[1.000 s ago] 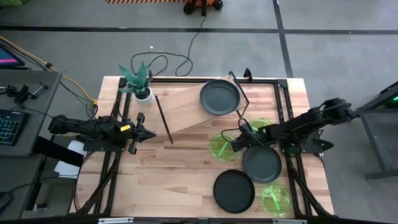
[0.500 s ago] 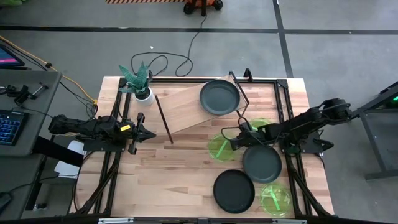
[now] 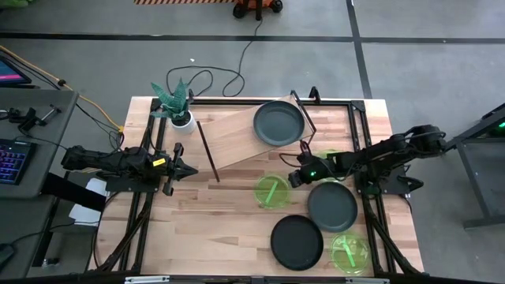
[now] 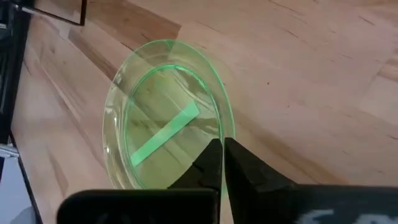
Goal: Place and stack plates onto a shelf
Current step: Put the middle green plate on the shelf
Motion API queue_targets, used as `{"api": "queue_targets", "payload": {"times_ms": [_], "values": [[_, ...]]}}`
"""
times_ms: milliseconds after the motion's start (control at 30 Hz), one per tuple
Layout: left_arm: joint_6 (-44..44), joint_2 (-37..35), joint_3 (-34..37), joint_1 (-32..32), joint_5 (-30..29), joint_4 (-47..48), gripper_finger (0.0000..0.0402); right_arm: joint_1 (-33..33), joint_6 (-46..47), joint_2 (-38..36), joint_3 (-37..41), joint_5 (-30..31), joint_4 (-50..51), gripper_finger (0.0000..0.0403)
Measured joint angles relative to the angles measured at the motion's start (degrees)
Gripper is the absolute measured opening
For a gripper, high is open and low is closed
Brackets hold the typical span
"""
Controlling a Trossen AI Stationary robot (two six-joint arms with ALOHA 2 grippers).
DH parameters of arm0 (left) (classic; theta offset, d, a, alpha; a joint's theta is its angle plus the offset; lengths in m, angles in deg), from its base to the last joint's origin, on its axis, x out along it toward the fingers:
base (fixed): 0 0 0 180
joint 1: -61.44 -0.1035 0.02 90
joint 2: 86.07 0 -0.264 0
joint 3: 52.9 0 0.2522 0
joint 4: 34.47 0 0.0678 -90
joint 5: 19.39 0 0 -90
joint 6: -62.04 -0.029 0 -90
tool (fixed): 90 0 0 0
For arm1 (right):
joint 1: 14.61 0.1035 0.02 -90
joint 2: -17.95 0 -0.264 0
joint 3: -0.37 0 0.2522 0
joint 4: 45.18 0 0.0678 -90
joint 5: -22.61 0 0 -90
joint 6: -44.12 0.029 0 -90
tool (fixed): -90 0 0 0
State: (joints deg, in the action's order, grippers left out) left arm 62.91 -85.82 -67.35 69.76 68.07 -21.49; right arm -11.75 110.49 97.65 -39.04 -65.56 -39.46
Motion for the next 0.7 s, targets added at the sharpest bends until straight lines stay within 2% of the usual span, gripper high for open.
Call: {"api": "queue_targets", "payload": {"times_ms": [233,333,533,700], "values": [[0.0,0.0,0.0,0.0,0.0,0.0,0.0000,0.5,0.3,0.0,0.0,7.1,-1.0,0.0003],[0.0,0.0,0.0,0.0,0.0,0.0,0.0000,1.5,0.6,0.0,0.0,9.1,-1.0,0.0017],[0.0,0.0,0.0,0.0,0.0,0.0,0.0000,5.4,-0.4,0.4,-0.3,15.9,-3.2,0.0094],[0.0,0.0,0.0,0.0,0.0,0.0,0.0000,7.2,-0.7,3.7,-0.9,17.3,-2.0,0.0153]]}}
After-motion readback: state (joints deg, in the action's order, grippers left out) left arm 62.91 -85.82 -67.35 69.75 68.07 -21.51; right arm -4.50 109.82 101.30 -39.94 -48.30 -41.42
